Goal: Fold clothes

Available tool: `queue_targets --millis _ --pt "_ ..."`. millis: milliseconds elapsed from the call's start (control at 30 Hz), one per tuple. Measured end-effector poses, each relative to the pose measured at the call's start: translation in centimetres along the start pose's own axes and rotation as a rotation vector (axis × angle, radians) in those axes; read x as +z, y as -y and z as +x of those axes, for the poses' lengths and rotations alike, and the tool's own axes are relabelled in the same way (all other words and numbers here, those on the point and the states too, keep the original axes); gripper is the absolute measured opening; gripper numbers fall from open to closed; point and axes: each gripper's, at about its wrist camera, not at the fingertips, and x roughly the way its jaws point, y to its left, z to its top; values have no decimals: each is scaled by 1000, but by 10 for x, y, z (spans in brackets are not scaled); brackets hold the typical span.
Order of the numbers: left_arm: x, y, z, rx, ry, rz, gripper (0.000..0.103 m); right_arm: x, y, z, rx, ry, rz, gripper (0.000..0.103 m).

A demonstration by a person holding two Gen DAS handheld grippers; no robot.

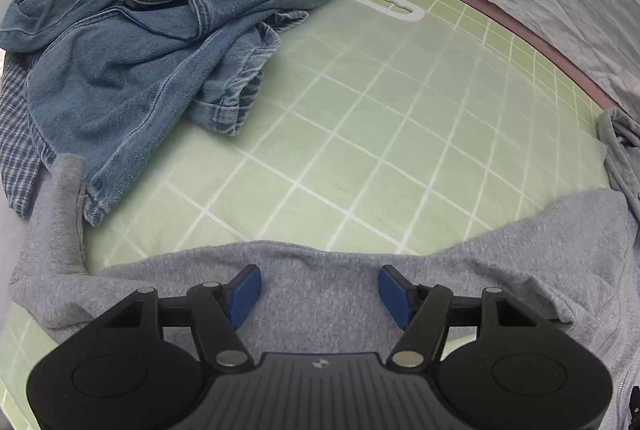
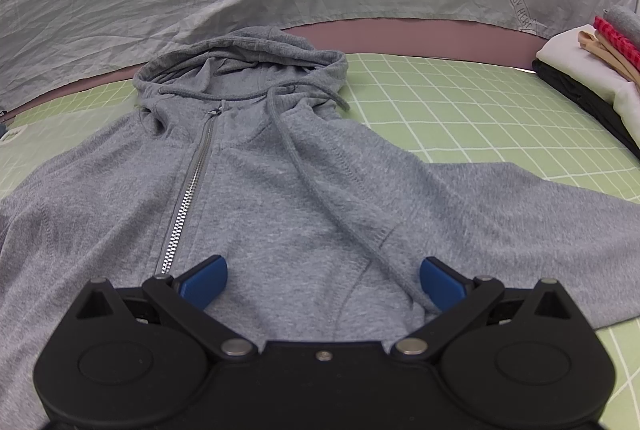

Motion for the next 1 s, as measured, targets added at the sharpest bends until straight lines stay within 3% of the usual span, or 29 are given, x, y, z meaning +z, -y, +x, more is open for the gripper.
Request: queue_targets --millis 67,100,133,233,300,500,700,800,1000 --pt "-3 2 1 12 19 15 65 0 0 0 0 0 0 103" --pt "-5 3 0 20 40 33 59 0 0 0 0 0 0 103" --pt "-7 4 -1 27 61 50 42 0 0 0 0 1 0 103" --pt "-11 5 -3 18 101 82 12 -1 0 0 0 4 0 103" --pt "-13 0 -5 -3 97 54 6 -1 0 0 1 5 0 103" --pt "-24 -4 -40 -18 204 31 5 -1 0 0 3 7 -2 103" --pt "-56 -5 -90 -14 312 44 5 -1 1 0 6 4 -6 103" --pt "-80 -2 -97 -8 304 74 4 -1 2 -1 10 4 -9 103" --pt "-126 -12 -69 -58 153 -49 0 3 4 0 35 -32 -32 103"
